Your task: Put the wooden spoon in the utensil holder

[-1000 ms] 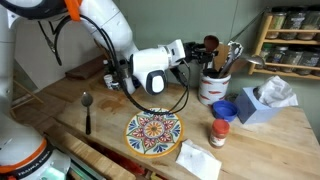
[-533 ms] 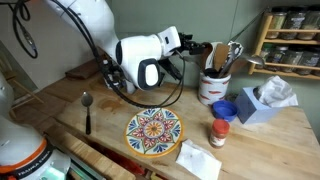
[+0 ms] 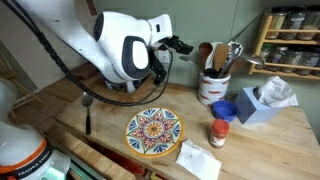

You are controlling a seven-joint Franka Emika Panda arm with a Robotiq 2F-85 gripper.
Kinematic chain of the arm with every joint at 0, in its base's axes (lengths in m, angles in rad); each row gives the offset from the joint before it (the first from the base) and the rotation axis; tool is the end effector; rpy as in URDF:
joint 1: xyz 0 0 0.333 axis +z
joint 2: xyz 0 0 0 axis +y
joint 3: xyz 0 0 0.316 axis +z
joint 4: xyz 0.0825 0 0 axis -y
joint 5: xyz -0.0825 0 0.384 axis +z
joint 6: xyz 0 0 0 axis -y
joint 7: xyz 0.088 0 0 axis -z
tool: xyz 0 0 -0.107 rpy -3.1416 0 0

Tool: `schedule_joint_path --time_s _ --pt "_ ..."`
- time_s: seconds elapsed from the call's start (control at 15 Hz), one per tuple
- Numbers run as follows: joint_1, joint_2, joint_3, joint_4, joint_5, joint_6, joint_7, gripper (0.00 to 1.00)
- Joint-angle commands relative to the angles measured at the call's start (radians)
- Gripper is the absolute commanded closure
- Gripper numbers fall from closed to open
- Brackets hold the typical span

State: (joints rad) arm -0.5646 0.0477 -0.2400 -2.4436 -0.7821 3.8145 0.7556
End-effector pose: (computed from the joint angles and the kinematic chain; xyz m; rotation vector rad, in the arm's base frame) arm 0.4090 -0.2856 0.4239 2.4559 -0.7458 1.7631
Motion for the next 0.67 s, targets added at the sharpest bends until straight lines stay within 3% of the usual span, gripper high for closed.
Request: schedule_joint_path --time_s 0.0,0.4,0.47,0.6 --pt "-0.015 -0.107 0.002 -0.079 -0.279 -0.112 0.242 0.0" --pt "-0.034 -0.108 -0.052 -0.046 -0.763 -0.111 0.639 0.0" --pt "-0.015 -0.093 -0.034 -0.054 -0.641 -0.105 0.535 0.0" --pt "-0.027 -0.095 -0.048 -0.049 -0.718 -0.105 0.598 0.0"
